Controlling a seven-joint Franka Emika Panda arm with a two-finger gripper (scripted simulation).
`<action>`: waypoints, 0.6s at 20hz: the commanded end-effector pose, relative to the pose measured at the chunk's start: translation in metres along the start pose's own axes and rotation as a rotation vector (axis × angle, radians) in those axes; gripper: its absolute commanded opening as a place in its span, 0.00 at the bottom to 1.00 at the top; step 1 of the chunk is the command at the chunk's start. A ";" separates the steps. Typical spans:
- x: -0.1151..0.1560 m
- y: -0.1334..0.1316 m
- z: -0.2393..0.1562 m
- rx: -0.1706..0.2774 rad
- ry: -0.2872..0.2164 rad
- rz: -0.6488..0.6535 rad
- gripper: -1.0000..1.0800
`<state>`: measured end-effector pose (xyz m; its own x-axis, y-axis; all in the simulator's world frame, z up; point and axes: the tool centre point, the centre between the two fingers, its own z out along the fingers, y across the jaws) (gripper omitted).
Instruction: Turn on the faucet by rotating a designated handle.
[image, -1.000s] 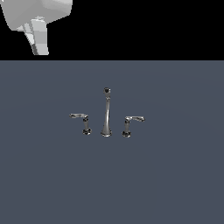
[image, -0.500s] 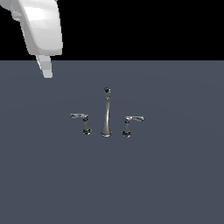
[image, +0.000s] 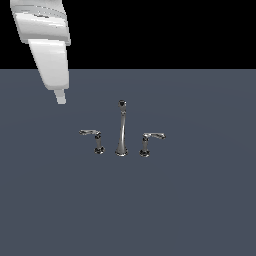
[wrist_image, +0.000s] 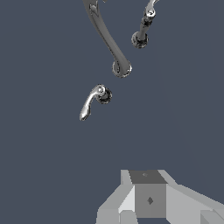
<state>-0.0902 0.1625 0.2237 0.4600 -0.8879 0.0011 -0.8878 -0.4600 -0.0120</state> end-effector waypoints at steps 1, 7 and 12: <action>0.003 -0.009 0.010 0.000 0.000 0.041 0.00; 0.011 -0.029 0.035 -0.002 0.000 0.140 0.00; 0.021 -0.046 0.057 -0.004 0.002 0.231 0.00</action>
<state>-0.0451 0.1653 0.1744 0.2720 -0.9623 -0.0003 -0.9623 -0.2720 -0.0083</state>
